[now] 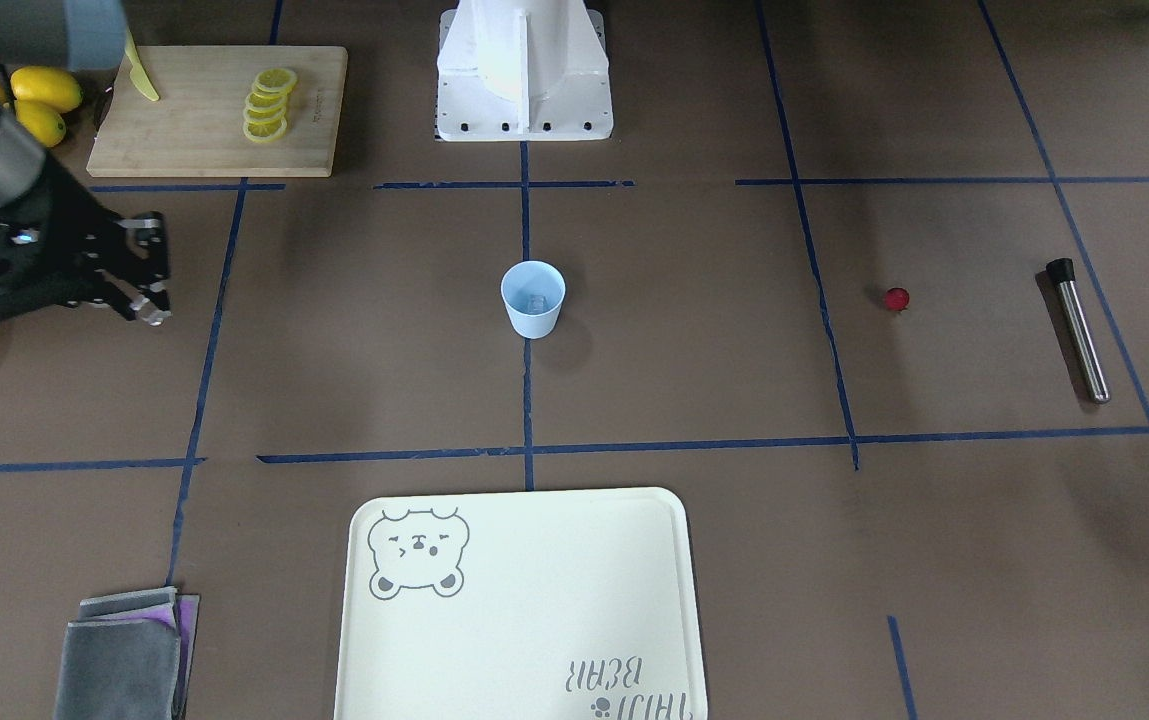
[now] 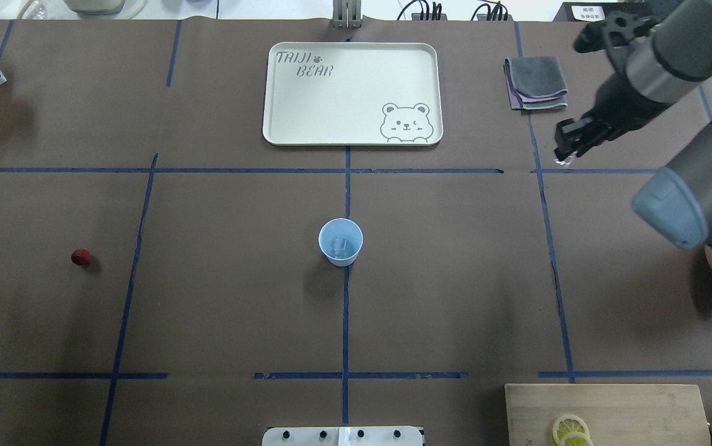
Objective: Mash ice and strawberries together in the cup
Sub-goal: 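Carry the pink ice bowl over the blue cup again, then tip the bowl to pour ice into the cup, then withdraw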
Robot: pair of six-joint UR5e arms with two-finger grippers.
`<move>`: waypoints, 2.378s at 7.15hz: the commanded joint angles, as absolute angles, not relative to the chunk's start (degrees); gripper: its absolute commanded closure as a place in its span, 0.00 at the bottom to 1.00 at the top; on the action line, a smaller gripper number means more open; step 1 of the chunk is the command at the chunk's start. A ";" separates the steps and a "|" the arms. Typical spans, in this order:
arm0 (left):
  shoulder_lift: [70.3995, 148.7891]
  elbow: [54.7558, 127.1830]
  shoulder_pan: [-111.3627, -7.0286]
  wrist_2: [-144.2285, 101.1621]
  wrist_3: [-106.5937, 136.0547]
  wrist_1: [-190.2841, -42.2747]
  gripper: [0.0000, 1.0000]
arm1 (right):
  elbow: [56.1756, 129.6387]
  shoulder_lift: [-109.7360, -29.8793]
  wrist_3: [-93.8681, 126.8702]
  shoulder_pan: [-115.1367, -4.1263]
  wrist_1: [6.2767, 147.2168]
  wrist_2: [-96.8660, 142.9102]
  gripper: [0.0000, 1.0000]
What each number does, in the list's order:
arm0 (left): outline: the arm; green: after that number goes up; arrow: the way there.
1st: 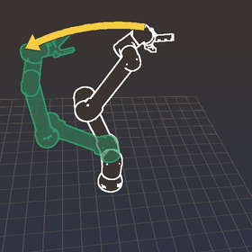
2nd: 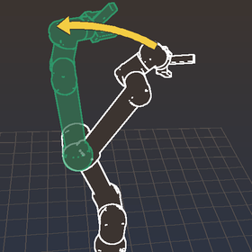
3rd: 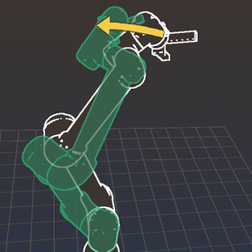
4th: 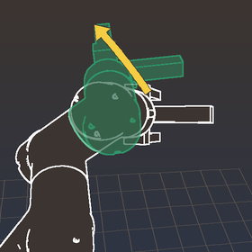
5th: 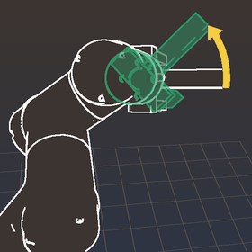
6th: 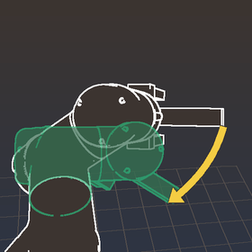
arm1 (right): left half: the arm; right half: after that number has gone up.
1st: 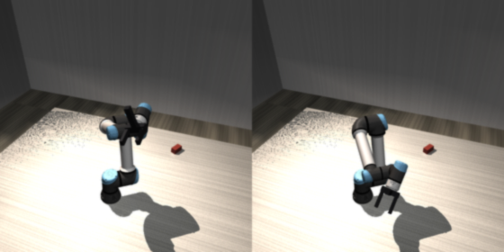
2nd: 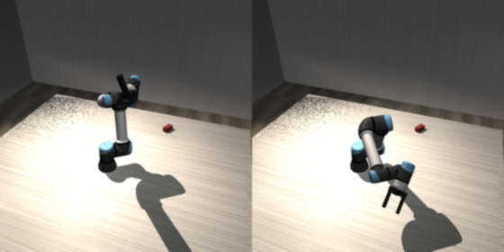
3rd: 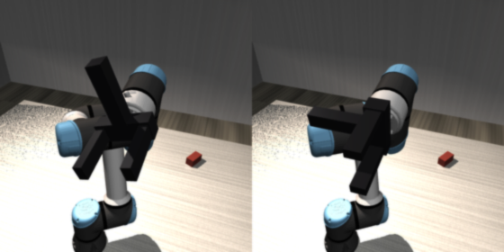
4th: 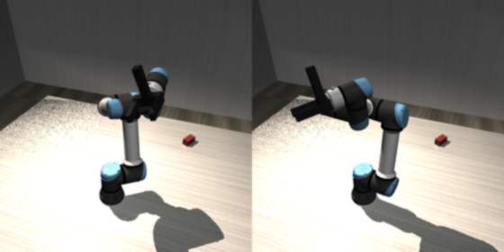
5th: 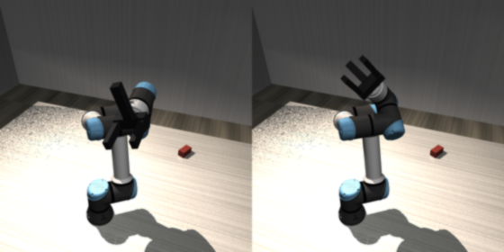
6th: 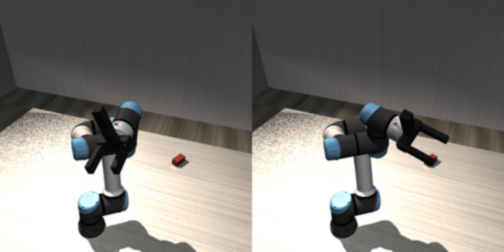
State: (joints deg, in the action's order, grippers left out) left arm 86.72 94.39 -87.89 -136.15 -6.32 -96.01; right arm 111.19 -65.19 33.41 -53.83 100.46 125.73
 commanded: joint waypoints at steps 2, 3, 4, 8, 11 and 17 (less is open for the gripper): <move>86.66 94.39 -87.89 -136.14 -6.33 -96.06 0.00 | 105.42 -49.37 50.03 -41.26 105.55 116.48 0.99; 86.66 94.31 -87.89 -136.14 -6.33 -95.98 0.00 | 100.51 -42.78 57.06 -37.48 105.56 113.50 0.99; 86.66 94.39 -87.89 -136.14 -6.33 -96.06 0.00 | 95.41 -38.10 61.65 -33.79 105.47 109.73 0.99; 86.75 94.04 -87.89 -136.14 -6.42 -95.98 0.00 | 88.77 -34.01 66.27 -26.90 105.29 104.15 0.99; 86.75 94.30 -87.89 -136.14 -6.42 -96.06 0.00 | 88.77 -34.45 66.18 -26.81 105.29 103.98 0.77; 86.66 95.97 -87.80 -135.97 -6.41 -95.80 0.00 | 91.39 -36.72 59.81 -32.65 105.38 104.57 0.01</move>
